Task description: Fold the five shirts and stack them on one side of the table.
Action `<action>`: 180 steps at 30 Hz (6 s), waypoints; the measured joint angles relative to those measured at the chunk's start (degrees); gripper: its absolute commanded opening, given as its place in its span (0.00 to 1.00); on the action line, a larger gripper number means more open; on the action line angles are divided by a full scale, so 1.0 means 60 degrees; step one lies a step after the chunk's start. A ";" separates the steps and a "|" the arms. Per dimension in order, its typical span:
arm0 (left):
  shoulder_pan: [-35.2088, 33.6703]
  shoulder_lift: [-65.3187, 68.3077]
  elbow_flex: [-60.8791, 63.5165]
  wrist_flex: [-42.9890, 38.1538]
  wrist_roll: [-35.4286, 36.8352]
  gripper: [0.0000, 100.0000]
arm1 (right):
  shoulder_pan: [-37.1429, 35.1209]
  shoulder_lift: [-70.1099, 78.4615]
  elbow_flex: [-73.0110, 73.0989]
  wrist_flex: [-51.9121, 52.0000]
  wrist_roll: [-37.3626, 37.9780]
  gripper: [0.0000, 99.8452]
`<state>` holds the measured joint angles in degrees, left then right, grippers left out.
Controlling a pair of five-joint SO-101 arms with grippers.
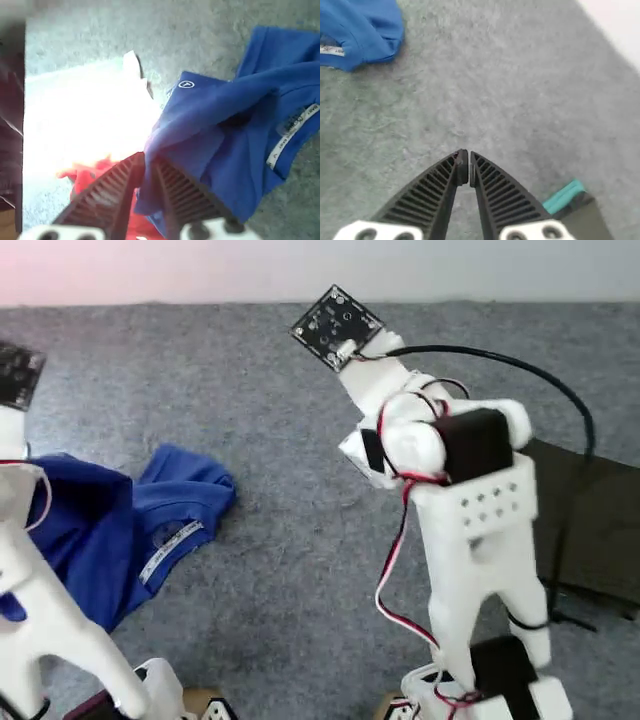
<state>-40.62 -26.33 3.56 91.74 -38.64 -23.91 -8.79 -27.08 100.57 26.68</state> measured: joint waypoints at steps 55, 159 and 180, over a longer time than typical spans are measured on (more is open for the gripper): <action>-0.3619 0.0000 -0.0366 0.1231 0.0762 0.17 | -0.4103 0.9846 -0.3077 -0.3253 -0.0659 0.01; -0.2227 -0.4571 0.1656 0.0791 0.1846 0.17 | 0.0176 0.3341 -0.1685 0.0015 0.2154 0.01; -0.1905 -0.4645 0.0249 0.1026 0.4278 0.17 | 0.0337 -0.3179 -0.1685 -0.5685 0.7985 0.01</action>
<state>-52.04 -54.20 5.05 97.89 -12.97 -21.89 -27.87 -37.19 66.46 74.59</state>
